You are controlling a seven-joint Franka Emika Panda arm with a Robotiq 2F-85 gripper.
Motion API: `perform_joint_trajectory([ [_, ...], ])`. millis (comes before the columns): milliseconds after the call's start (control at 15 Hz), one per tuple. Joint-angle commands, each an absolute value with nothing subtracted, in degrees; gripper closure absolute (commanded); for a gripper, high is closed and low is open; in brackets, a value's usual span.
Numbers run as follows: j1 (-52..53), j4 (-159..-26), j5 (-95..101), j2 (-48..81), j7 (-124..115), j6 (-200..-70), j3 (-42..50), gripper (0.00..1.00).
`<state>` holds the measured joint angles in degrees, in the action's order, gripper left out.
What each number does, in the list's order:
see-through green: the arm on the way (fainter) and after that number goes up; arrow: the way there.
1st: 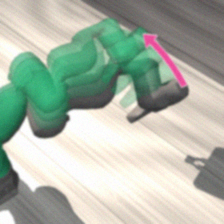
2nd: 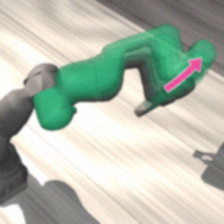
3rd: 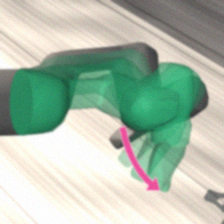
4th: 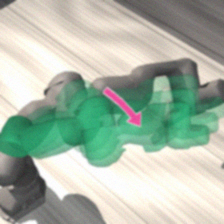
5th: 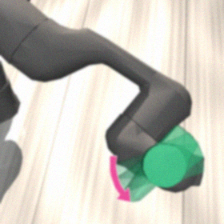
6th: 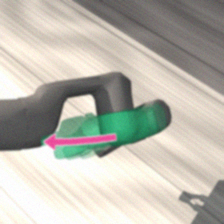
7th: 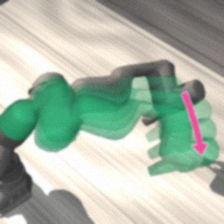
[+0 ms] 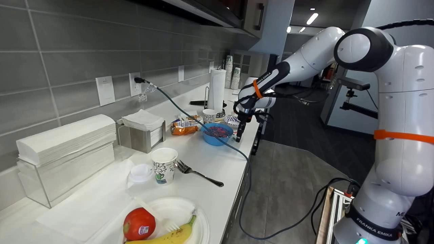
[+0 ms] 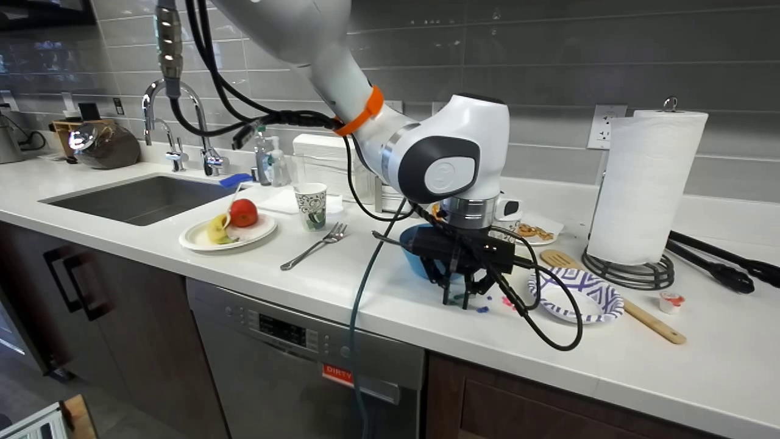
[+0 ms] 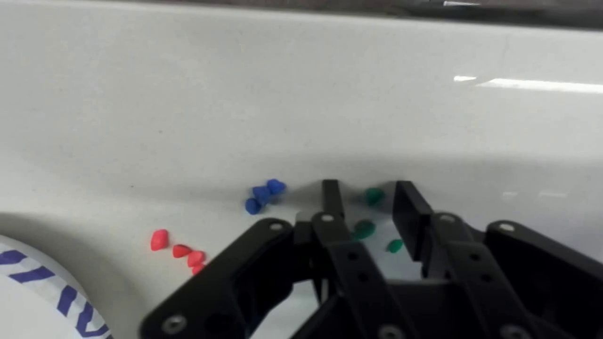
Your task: Put the blue cereal from the countertop inside the blue bowl.
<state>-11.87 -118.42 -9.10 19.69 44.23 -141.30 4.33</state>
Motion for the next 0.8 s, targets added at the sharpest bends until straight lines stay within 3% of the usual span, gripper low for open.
perform_joint_trajectory([
  [0,-12.76,-118.33,-7.29,20.62,43.85,-142.65,3.48,0.96],
  [67,-12.71,-118.39,-6.76,20.61,43.6,-142.71,3.59,1.0],
  [733,-11.46,-118.26,-6.85,15.29,36.62,-145.34,3.24,1.0],
])
